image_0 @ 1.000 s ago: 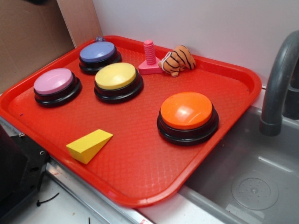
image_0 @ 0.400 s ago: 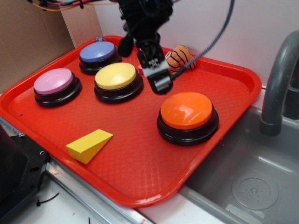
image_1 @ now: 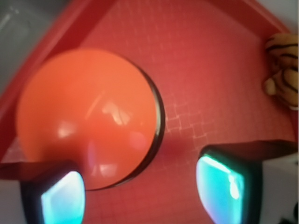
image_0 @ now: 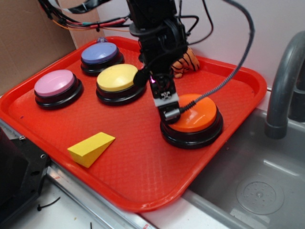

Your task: Push the orange button.

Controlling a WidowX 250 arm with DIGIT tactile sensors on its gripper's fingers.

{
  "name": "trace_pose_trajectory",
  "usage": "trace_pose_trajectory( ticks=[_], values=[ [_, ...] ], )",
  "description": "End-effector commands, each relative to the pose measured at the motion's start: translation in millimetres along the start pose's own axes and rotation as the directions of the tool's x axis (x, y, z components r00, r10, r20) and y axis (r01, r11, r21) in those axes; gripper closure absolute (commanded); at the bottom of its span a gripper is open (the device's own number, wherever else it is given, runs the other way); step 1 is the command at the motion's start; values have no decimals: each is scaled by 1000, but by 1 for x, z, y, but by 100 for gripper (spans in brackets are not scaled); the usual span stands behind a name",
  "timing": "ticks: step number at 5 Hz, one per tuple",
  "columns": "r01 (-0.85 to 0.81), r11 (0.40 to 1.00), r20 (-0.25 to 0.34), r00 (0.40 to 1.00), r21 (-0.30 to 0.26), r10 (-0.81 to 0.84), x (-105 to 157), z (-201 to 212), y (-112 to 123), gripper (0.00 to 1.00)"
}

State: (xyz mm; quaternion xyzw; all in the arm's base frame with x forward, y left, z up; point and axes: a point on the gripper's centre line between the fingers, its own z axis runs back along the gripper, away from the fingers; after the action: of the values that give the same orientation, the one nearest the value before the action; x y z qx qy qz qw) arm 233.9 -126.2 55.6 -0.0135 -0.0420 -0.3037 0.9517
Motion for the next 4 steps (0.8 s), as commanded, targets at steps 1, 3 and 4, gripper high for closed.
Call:
trace_pose_trajectory(
  ticks=[1,3,4],
  values=[
    [28,999,-14,1000,37,-27,13,0,-13,0],
    [10,998,-14,1000,57,-9,12,33,-9,0],
    [21,996,-28,999,86,-19,10,51,-7,0]
  ],
)
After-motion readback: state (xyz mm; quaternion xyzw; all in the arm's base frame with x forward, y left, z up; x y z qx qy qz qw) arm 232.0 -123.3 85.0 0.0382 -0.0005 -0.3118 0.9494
